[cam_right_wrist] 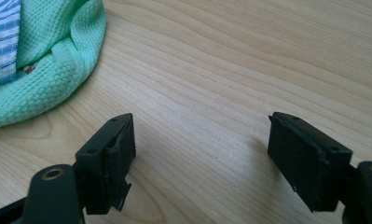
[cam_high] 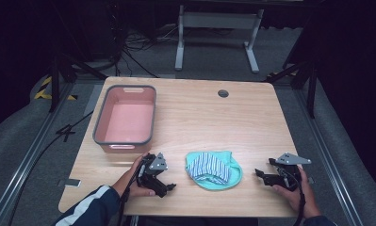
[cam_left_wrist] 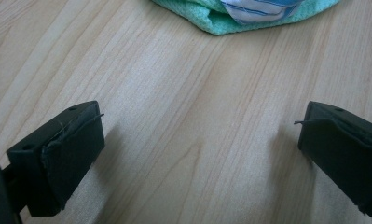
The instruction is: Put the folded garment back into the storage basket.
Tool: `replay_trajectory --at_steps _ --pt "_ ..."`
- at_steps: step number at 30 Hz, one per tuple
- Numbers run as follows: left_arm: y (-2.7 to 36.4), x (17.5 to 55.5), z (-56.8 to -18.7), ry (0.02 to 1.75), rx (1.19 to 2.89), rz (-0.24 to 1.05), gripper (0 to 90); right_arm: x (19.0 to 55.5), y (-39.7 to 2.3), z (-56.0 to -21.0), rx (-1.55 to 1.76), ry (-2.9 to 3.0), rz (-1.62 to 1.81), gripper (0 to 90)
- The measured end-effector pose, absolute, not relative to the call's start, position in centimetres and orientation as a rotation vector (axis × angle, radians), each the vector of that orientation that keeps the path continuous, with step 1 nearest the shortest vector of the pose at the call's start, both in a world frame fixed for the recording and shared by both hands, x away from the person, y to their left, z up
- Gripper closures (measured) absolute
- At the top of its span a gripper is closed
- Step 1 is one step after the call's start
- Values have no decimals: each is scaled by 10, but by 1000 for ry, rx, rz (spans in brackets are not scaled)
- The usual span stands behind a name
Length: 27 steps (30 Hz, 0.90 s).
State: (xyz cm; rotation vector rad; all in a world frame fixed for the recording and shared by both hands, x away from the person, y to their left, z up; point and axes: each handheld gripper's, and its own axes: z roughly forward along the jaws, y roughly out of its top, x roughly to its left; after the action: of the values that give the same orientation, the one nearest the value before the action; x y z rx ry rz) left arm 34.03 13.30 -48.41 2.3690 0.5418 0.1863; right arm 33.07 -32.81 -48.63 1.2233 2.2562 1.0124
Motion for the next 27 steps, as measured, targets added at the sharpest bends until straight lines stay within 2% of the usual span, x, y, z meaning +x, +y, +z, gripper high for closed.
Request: replay_trajectory --at_steps 12,15,16,17,18,19,20,23,27 --pt "132 338 -482 568 2378 194 7 332 -328 -486 1233 2254 1004 224" --pt "129 335 -477 631 2378 213 100 332 -325 -482 1276 2262 958 247" --pt "128 335 -476 658 2353 217 206 332 -324 -482 1277 2263 963 258" --pt "128 337 -475 663 2340 208 247 332 -323 -482 1264 2274 962 259" --pt "127 338 -474 650 2323 190 210 331 -322 -481 1265 2279 968 272" --pt "127 338 -474 650 2323 190 220 331 -322 -481 1265 2279 968 272" --pt "126 340 -473 636 2311 183 255 331 -318 -479 1248 2302 988 338" --pt "119 347 -470 664 2308 173 297 329 -309 -474 1215 2324 1021 386" --pt "110 354 -469 688 2304 180 323 328 -292 -466 1163 2345 1041 402"
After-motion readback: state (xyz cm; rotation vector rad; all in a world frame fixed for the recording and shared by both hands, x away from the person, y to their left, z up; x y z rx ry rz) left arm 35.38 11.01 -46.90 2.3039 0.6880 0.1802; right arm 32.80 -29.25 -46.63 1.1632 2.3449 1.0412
